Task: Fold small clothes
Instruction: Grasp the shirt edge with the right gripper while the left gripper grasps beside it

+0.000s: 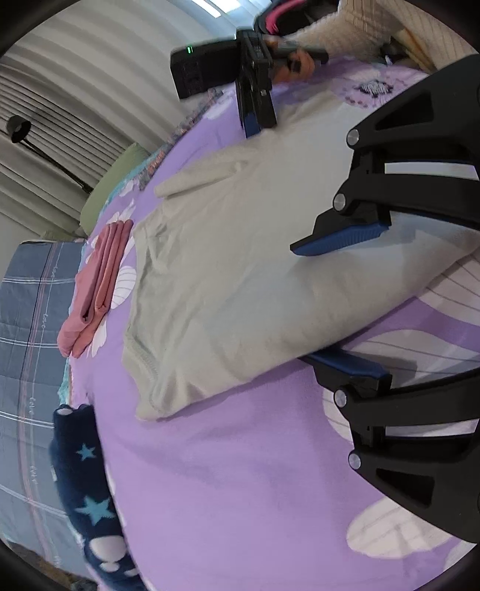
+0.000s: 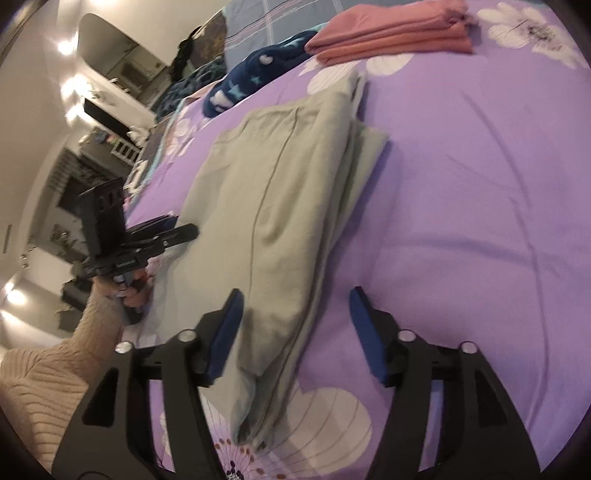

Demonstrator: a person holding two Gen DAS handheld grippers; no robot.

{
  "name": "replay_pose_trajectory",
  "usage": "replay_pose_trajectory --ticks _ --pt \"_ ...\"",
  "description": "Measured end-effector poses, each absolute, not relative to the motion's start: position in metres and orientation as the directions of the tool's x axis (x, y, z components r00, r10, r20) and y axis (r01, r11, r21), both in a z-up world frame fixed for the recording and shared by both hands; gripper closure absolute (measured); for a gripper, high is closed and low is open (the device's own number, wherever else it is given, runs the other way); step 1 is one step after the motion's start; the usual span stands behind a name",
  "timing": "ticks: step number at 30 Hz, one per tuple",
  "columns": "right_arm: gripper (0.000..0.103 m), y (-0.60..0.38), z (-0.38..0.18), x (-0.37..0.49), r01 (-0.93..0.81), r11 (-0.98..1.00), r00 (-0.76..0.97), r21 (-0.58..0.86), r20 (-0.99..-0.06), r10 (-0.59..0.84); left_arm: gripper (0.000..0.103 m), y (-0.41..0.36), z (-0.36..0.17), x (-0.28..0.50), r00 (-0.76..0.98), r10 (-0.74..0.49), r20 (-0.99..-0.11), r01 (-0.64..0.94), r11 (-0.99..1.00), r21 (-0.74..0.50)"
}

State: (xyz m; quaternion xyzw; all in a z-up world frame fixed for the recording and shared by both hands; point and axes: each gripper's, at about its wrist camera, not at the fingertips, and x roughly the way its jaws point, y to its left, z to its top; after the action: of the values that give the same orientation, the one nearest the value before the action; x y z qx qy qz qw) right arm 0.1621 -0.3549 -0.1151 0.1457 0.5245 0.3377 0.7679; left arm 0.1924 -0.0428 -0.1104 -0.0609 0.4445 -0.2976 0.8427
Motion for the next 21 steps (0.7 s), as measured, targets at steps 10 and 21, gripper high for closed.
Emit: replay_pose_trajectory --ticks 10,21 --pt "0.078 -0.328 -0.127 0.223 -0.370 0.669 0.237 0.644 -0.631 0.739 0.055 -0.049 -0.115 0.212 0.405 -0.604 -0.686 0.429 0.788 -0.441" --pt "0.086 -0.314 -0.113 0.207 -0.332 0.815 0.404 0.475 -0.709 0.578 0.080 -0.067 -0.097 0.207 0.498 -0.474 -0.727 0.408 0.867 -0.286"
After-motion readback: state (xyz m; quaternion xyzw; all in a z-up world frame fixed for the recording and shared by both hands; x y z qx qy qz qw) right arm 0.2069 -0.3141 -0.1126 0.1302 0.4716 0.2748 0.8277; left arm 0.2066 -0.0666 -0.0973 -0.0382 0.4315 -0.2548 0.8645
